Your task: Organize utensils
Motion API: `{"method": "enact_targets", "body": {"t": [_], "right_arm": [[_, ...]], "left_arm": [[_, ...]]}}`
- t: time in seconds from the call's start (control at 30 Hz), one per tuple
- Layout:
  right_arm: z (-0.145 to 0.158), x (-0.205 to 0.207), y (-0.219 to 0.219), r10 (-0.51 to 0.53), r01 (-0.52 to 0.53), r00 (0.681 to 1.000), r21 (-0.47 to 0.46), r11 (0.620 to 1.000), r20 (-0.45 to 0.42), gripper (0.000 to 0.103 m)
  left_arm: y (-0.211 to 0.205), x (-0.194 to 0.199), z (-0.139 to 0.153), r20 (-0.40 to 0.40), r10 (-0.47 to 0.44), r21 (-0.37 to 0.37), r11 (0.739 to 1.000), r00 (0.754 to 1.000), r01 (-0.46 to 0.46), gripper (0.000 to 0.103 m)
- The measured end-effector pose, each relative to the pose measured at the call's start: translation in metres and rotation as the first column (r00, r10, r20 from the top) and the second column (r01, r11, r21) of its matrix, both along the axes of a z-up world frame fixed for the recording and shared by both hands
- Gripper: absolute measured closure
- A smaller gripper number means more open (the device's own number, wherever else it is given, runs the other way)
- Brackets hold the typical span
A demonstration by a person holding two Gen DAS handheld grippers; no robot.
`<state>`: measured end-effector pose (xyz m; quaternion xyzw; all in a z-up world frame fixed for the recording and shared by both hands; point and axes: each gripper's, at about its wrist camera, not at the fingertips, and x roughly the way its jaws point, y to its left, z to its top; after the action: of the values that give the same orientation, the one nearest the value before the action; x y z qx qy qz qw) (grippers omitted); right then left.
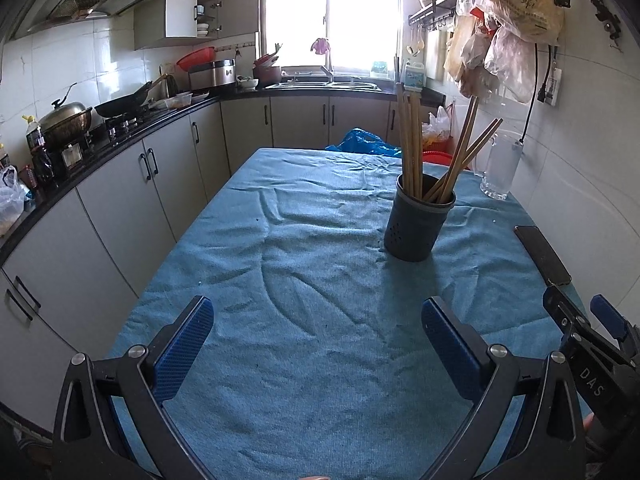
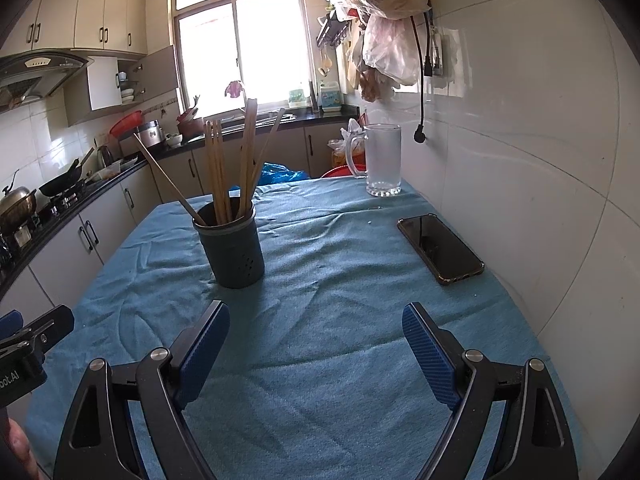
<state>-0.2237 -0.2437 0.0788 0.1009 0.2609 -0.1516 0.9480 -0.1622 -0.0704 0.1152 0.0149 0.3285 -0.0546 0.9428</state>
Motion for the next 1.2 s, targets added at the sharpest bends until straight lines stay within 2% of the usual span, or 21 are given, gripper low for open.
{"method": "enact_targets", "body": {"t": [1.2], "right_arm": [[-0.009,0.004,0.002,0.011,-0.011,1.000,0.003,1.000,-0.017,0.011]], "left_arm": [[0.000,0.002,-0.011,-0.033,-0.025,-0.009,1.000,0.999,0.025,0.000]]}}
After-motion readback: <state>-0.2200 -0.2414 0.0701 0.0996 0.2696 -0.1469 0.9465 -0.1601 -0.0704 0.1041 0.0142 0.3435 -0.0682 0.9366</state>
